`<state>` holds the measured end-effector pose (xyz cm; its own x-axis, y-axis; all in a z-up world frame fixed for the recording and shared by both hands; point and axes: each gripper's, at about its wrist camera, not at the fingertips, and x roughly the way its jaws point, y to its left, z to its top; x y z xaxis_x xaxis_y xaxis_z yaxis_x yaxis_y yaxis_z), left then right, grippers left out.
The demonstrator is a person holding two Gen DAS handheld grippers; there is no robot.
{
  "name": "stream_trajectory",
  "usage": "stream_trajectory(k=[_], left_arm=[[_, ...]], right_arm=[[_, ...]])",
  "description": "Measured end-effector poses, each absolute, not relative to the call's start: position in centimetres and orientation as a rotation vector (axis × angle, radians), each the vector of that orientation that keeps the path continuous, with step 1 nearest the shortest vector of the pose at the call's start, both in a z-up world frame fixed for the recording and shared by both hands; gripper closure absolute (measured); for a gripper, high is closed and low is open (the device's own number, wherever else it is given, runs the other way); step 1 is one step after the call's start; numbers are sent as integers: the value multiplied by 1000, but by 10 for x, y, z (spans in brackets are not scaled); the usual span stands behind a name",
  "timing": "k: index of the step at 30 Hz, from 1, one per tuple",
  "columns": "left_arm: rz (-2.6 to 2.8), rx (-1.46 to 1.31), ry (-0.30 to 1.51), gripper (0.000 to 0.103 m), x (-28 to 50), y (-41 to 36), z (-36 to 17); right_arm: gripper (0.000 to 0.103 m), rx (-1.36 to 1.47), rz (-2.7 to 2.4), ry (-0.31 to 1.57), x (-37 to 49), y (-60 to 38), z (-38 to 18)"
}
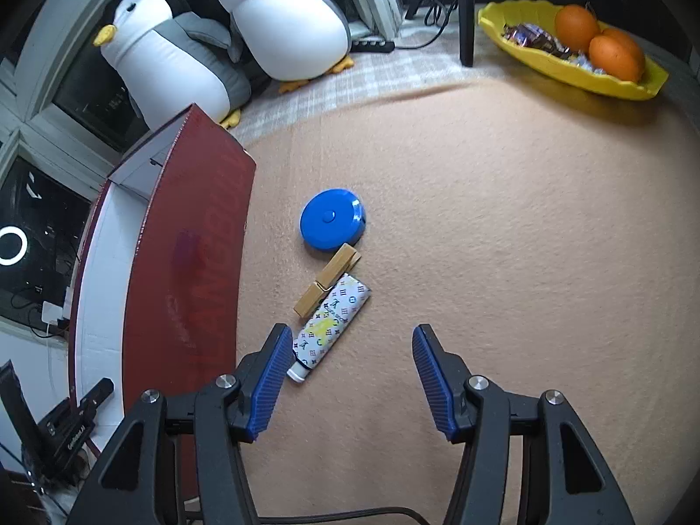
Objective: Organize rigid objects
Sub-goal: 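Move the right gripper back to the patterned white tube, then grasp the patterned white tube with the right gripper, then carry the patterned tube into the box and release it with the right gripper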
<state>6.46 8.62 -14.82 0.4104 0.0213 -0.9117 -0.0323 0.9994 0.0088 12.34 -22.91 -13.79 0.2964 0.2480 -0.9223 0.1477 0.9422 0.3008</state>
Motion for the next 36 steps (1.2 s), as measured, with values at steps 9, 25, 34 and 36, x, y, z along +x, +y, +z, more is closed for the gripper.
stream_trajectory(k=[9,25,34,36], left_arm=[[33,-19,1144,91,64,86,-148],[33,-26,1142,91,65,85,-148],[34,-29,1144,91,64,85,-148],[34,-30,1144,91,64,86,-148]], right_arm=[[67,392,83,1369,143,-206,-165],[75,262,87,1399,154,-188,-182],[93,165,76,1409,144,-207,-182],[94,146,76,1409,141,-210,-182]])
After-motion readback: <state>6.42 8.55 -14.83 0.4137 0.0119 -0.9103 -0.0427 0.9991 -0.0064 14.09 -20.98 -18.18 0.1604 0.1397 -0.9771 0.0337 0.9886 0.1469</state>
